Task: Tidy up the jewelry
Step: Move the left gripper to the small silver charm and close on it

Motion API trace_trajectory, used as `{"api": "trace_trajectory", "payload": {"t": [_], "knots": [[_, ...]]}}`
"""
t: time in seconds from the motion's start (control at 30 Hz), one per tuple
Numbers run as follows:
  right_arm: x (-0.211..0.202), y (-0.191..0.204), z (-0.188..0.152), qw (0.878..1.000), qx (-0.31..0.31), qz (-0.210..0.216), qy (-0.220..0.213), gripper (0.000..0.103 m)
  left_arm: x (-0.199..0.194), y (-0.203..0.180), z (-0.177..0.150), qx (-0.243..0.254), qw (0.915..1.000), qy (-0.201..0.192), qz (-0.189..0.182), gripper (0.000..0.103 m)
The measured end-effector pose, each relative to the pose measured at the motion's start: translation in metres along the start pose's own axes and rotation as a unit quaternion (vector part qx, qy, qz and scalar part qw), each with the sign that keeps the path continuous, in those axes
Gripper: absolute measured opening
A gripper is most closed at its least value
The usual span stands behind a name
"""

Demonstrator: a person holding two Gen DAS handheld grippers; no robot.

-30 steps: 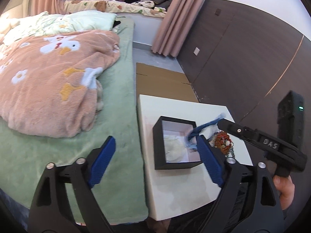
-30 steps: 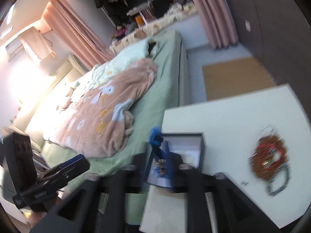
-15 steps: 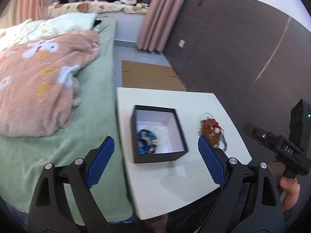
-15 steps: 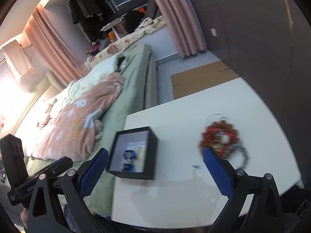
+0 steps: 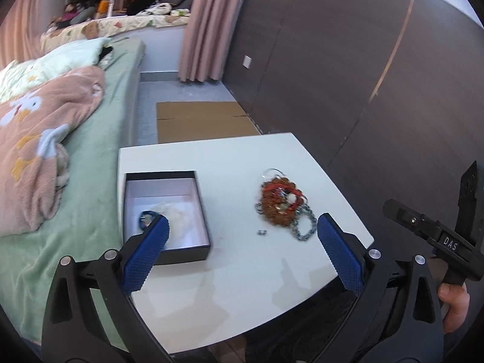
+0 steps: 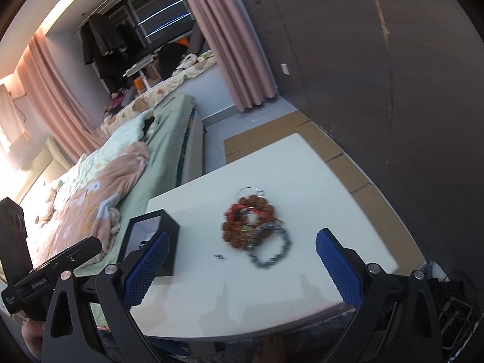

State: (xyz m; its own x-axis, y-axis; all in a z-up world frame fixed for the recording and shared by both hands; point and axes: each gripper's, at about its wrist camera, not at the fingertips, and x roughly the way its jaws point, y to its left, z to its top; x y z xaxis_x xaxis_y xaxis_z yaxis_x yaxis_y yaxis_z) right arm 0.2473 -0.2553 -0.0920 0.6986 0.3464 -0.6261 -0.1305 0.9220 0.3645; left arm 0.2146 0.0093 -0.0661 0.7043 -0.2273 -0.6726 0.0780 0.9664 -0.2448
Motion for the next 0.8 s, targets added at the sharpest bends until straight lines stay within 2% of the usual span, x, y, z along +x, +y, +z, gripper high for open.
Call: {"api": "trace_trajectory", "payload": {"t": [0.17,0.4,0.5,0.63,0.7,0.8], "knots": [[0.006,-0.033,-0.004,1.0,0.02,-0.012,0.006,0.095,0.014,-0.024,-0.001,0.017,0.9997,0.013,-0.01,0.098],[0.024,-0.07,-0.013,0.998,0.053,0.001,0.022,0.092,0.043,-0.041,-0.004,0.031,0.9988,0.038,-0.007,0.096],[0.031,-0.076,-0.017,0.998,0.056,0.01,0.029,0.089,0.06,-0.044,-0.008,0.034,0.9977,0.059,-0.003,0.082],[0.042,-0.083,-0.021,0.997,0.062,0.018,0.042,0.081,0.082,-0.049,-0.015,0.038,0.996,0.08,0.004,0.077],[0.047,-0.085,-0.023,0.997,0.06,0.018,0.048,0.08,0.095,-0.05,-0.018,0.039,0.9948,0.094,0.007,0.07],[0.053,-0.088,-0.025,0.997,0.059,0.015,0.054,0.08,0.11,-0.049,-0.022,0.038,0.9935,0.107,0.011,0.067]]}}
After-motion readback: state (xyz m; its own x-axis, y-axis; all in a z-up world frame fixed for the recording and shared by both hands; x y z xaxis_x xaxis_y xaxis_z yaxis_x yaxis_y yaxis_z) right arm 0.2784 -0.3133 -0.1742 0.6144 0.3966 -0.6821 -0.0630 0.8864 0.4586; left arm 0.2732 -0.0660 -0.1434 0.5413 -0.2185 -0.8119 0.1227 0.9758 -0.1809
